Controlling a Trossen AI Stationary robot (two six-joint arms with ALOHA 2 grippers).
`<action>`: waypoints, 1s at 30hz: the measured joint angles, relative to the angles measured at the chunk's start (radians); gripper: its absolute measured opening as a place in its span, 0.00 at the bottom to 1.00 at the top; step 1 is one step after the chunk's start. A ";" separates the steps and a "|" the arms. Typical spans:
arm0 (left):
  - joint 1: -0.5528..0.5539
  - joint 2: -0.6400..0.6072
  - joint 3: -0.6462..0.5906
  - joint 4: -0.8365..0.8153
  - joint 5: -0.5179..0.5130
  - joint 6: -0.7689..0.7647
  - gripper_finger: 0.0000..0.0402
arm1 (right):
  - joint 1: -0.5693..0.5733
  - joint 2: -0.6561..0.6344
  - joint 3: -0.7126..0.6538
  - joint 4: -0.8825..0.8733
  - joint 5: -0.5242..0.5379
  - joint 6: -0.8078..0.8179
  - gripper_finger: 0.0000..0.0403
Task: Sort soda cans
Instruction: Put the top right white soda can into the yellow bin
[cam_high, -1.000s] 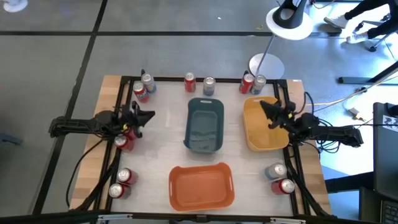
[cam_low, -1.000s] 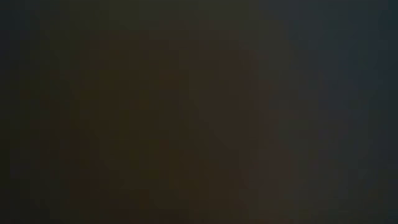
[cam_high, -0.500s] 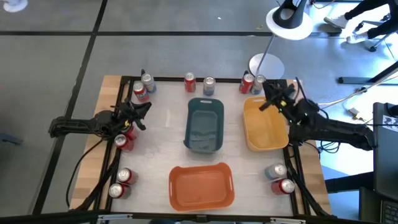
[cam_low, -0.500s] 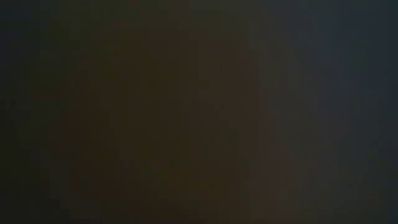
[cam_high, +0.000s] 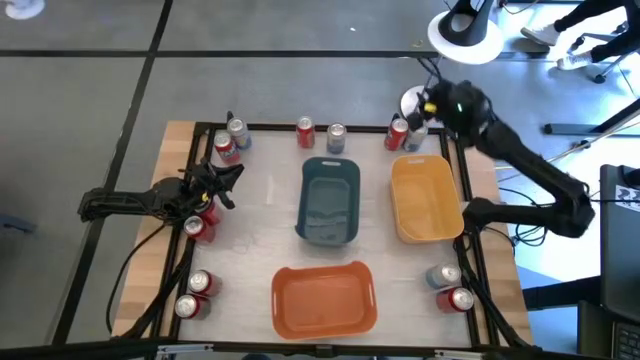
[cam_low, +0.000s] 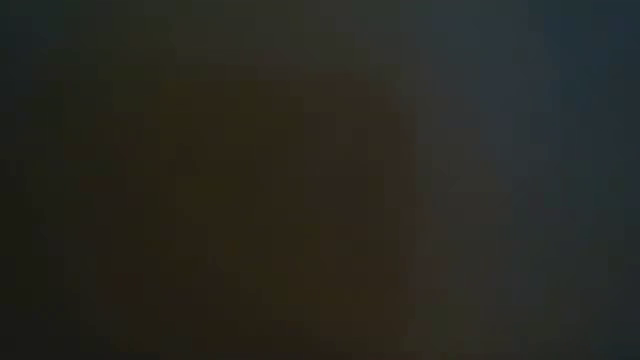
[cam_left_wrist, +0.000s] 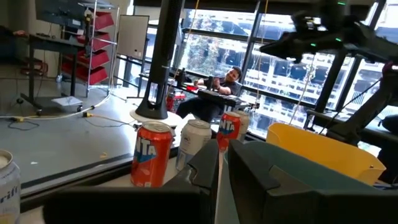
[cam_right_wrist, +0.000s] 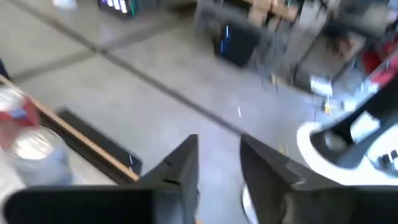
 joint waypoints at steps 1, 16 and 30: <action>0.000 0.000 0.000 0.000 0.000 -0.005 0.07 | -0.038 0.038 0.041 -0.045 -0.024 0.000 0.35; 0.000 0.000 0.000 0.005 0.000 -0.131 0.07 | -0.338 0.387 0.279 -0.444 -0.273 -0.005 0.80; 0.000 0.000 0.000 0.005 0.001 -0.181 0.07 | -0.350 0.408 0.279 -0.539 -0.329 -0.020 0.84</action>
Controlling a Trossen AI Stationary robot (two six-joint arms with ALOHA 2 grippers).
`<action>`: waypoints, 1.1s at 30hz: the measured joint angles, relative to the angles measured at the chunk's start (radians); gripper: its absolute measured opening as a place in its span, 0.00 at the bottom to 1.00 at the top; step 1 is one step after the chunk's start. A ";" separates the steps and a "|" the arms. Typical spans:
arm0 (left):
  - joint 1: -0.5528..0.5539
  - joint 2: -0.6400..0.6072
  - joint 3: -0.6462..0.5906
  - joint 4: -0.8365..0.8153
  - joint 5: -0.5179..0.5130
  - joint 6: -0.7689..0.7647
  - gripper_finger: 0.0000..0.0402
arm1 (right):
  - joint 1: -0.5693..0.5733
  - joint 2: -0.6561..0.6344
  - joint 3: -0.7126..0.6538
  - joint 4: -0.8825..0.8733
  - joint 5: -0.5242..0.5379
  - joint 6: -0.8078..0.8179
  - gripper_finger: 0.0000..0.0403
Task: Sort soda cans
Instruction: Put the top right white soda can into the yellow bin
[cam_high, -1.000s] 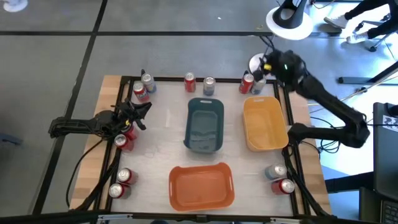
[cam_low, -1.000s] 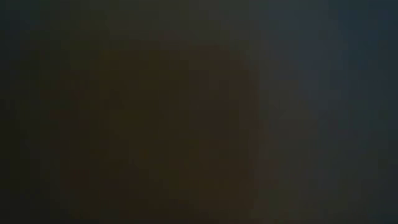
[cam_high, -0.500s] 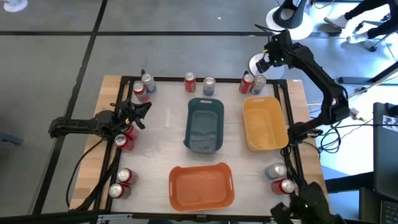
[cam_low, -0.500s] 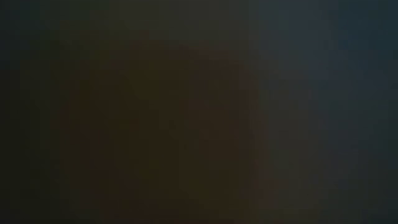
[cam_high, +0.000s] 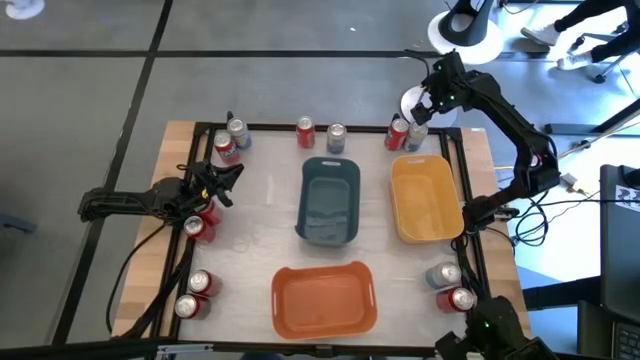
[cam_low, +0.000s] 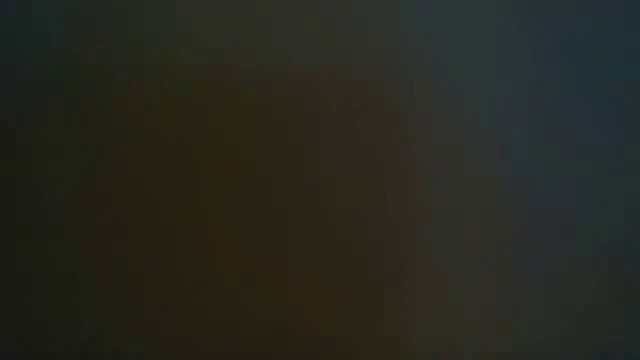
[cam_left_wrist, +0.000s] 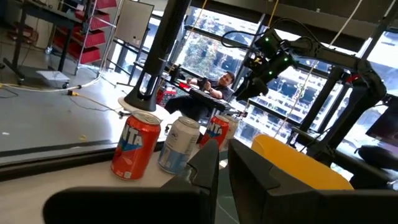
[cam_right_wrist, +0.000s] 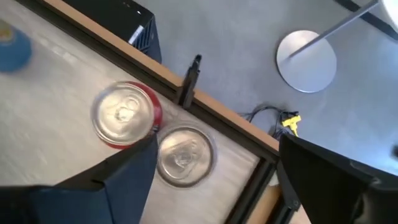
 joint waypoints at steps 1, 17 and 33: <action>0.000 0.000 0.000 -0.001 0.004 0.001 0.07 | -0.004 0.004 -0.003 -0.001 -0.004 -0.005 0.84; 0.000 0.000 0.000 -0.060 0.030 -0.002 0.07 | -0.004 0.133 -0.054 -0.019 -0.096 -0.062 0.83; 0.000 0.000 0.000 -0.079 0.030 0.012 0.07 | -0.004 0.239 -0.052 -0.036 -0.097 -0.085 0.83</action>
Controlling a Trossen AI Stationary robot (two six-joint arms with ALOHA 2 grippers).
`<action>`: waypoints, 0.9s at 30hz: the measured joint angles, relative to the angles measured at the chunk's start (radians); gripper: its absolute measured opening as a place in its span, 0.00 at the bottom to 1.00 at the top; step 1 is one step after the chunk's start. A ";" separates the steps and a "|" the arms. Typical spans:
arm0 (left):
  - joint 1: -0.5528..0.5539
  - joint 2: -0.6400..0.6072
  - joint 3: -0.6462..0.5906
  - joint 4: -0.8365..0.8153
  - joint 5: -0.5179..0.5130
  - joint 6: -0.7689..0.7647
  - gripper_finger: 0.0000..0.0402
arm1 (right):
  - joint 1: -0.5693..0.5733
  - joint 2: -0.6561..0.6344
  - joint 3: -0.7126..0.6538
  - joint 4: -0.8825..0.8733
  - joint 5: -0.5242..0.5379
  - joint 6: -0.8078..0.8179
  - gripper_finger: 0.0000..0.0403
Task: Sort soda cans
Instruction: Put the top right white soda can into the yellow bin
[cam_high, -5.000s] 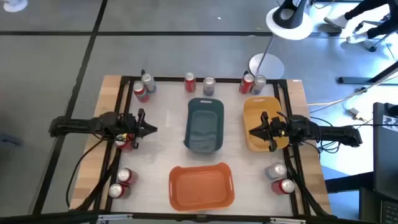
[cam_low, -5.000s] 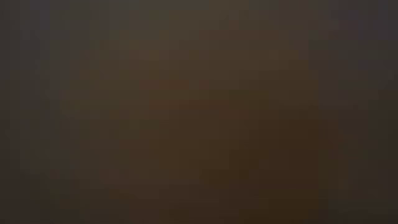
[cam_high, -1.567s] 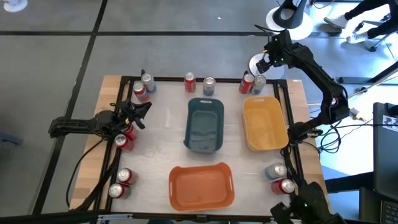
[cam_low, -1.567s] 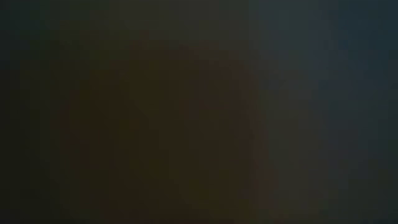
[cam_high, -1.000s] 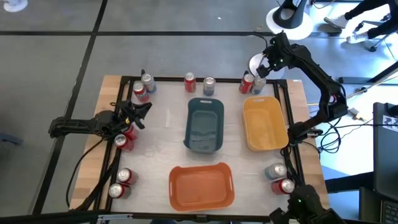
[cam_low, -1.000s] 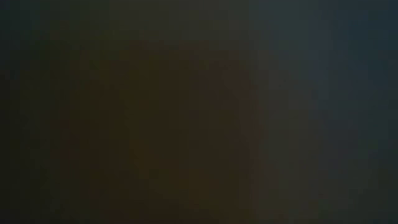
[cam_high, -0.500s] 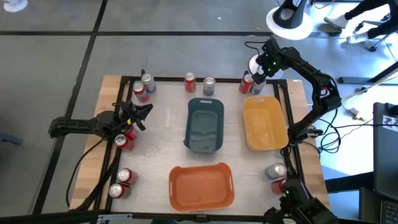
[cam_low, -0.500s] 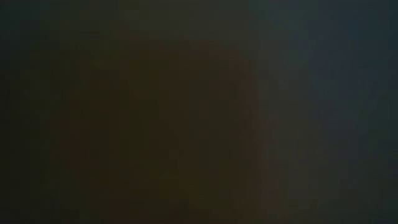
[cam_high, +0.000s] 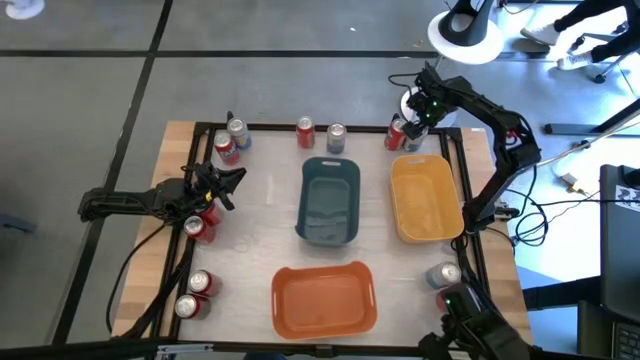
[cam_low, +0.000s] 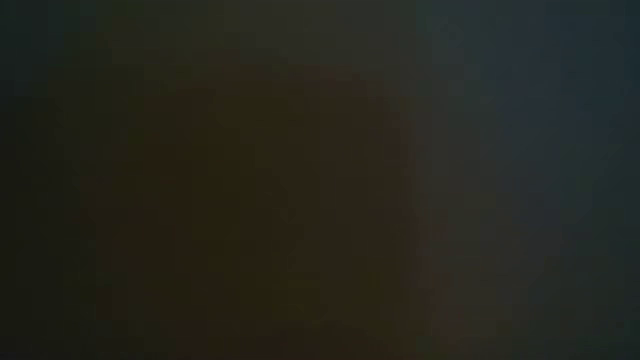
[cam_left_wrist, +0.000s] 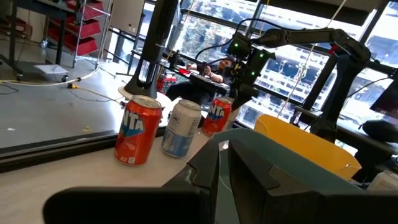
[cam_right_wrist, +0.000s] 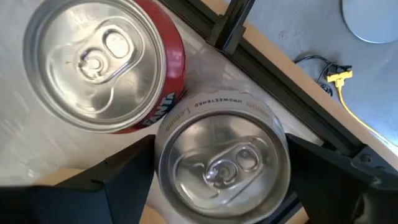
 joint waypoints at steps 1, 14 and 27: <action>0.000 0.000 0.000 0.000 0.000 0.001 0.07 | 0.000 0.004 0.000 0.000 0.000 0.000 0.83; 0.000 0.000 0.000 0.000 0.000 0.035 0.07 | 0.001 0.014 0.000 0.002 0.000 0.002 0.83; 0.000 0.000 0.000 0.000 0.000 0.047 0.07 | 0.001 0.014 0.000 -0.006 0.000 0.048 0.70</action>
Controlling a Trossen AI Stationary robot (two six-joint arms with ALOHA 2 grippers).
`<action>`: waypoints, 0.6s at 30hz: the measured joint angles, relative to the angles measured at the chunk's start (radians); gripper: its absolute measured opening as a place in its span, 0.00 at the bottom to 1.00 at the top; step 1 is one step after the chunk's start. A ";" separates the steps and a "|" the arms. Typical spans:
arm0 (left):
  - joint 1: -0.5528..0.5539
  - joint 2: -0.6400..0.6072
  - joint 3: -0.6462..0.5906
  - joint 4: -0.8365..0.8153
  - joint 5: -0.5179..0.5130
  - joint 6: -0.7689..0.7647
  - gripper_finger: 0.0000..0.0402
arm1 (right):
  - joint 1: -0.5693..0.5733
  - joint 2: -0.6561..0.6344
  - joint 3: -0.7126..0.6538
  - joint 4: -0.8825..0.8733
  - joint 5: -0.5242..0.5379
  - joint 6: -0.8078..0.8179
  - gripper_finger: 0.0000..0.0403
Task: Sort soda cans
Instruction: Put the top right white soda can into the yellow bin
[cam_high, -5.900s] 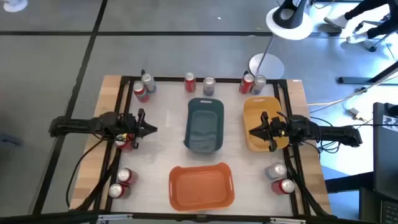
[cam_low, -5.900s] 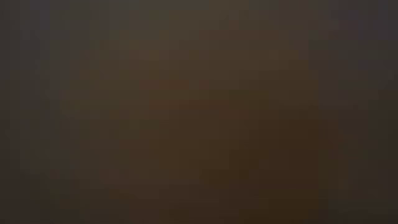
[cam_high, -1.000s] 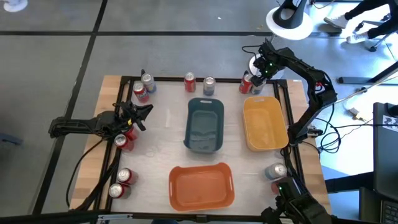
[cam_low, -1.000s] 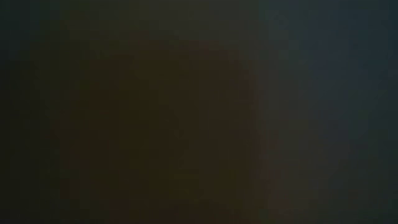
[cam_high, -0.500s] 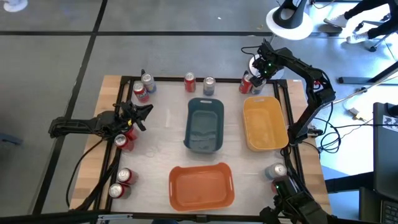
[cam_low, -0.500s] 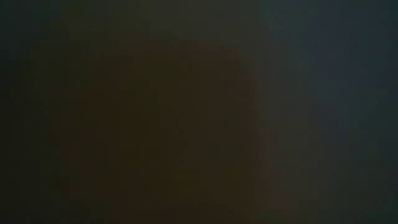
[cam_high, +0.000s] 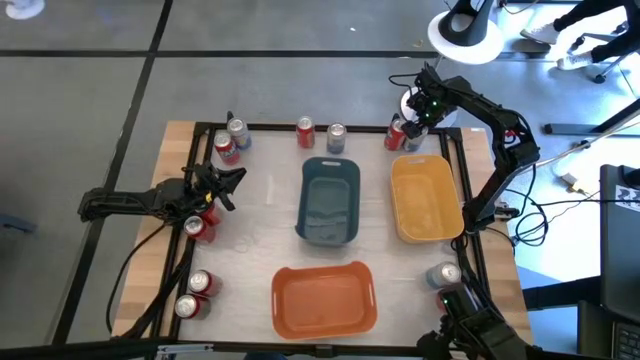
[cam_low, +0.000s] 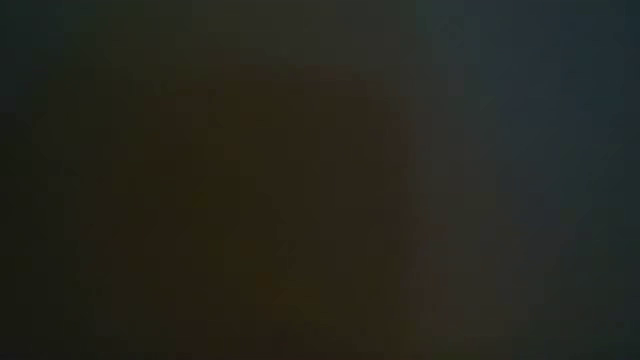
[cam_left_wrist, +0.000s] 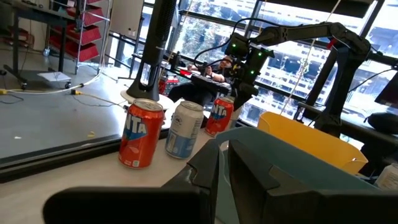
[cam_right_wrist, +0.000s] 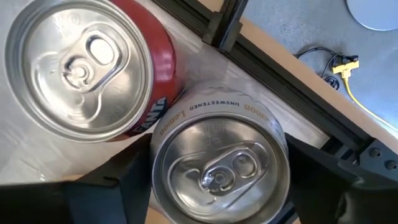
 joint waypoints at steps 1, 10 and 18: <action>0.000 0.000 0.000 0.000 0.000 0.000 0.07 | 0.000 0.000 0.000 -0.002 0.000 0.001 0.70; 0.000 0.000 0.000 0.000 0.000 0.000 0.07 | 0.000 -0.066 0.004 -0.056 0.001 0.003 0.70; 0.000 0.000 0.000 0.003 -0.001 0.048 0.07 | 0.000 -0.189 0.106 -0.170 0.010 0.030 0.70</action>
